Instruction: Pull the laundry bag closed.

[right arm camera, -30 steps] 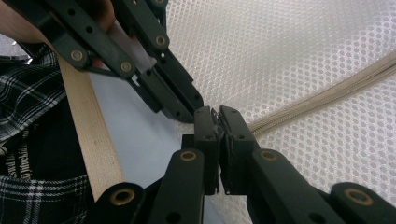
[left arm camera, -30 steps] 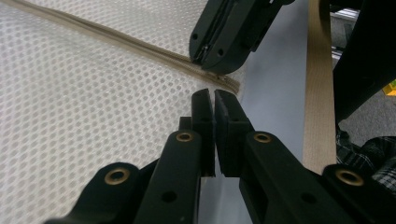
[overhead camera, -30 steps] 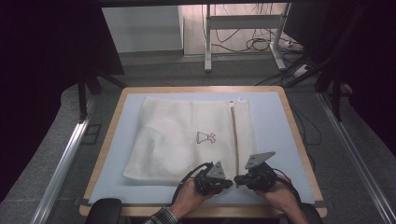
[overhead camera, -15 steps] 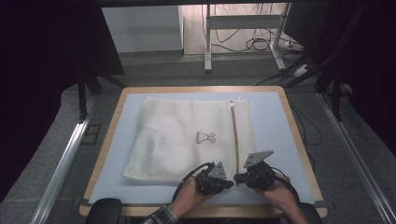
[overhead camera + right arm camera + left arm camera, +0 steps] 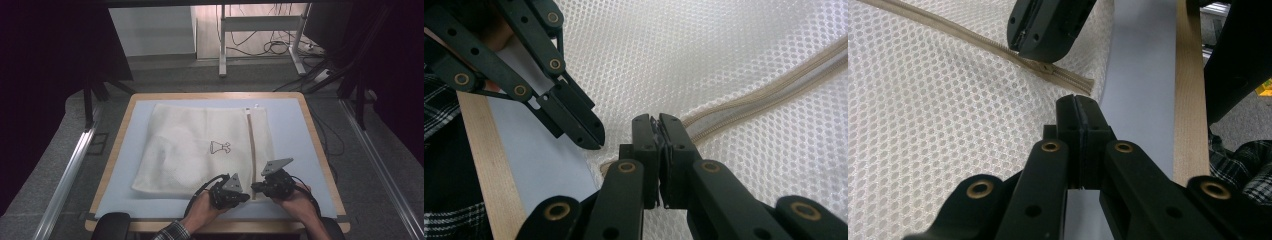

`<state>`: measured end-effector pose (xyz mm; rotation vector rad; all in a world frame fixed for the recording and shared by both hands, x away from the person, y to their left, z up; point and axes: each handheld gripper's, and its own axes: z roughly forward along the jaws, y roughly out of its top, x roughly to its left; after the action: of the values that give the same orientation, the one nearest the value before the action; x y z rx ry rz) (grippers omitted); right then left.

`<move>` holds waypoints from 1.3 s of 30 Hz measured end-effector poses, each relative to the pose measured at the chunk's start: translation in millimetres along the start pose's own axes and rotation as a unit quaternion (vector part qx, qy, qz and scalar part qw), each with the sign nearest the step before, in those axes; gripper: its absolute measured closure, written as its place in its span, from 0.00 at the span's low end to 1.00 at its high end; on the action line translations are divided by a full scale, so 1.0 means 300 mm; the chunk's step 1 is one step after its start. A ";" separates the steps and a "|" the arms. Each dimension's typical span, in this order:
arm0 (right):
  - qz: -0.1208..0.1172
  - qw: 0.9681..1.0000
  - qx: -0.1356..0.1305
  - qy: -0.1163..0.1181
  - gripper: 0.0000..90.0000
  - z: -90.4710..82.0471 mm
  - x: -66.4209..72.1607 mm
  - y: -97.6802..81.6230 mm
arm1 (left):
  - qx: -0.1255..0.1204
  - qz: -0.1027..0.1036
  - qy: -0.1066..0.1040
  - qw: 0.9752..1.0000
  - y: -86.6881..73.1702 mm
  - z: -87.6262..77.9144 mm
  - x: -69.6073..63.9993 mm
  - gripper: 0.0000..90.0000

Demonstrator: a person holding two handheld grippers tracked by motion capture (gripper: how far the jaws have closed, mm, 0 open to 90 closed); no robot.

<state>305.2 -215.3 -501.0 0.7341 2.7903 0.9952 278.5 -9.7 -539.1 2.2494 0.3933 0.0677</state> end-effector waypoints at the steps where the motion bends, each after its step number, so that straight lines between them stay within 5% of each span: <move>1: -0.002 1.000 0.000 -0.004 0.96 0.001 0.000 0.001 | -0.004 -0.003 0.000 1.000 -0.001 0.002 -0.002 1.00; 39: 0.001 0.999 -0.019 -0.048 0.96 -0.005 -0.046 0.036 | -0.007 0.009 0.017 1.000 -0.003 0.002 -0.017 1.00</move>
<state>321.3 -215.3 -494.1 0.7600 2.6823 0.9829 273.5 -11.0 -539.6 2.2412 0.3893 0.1183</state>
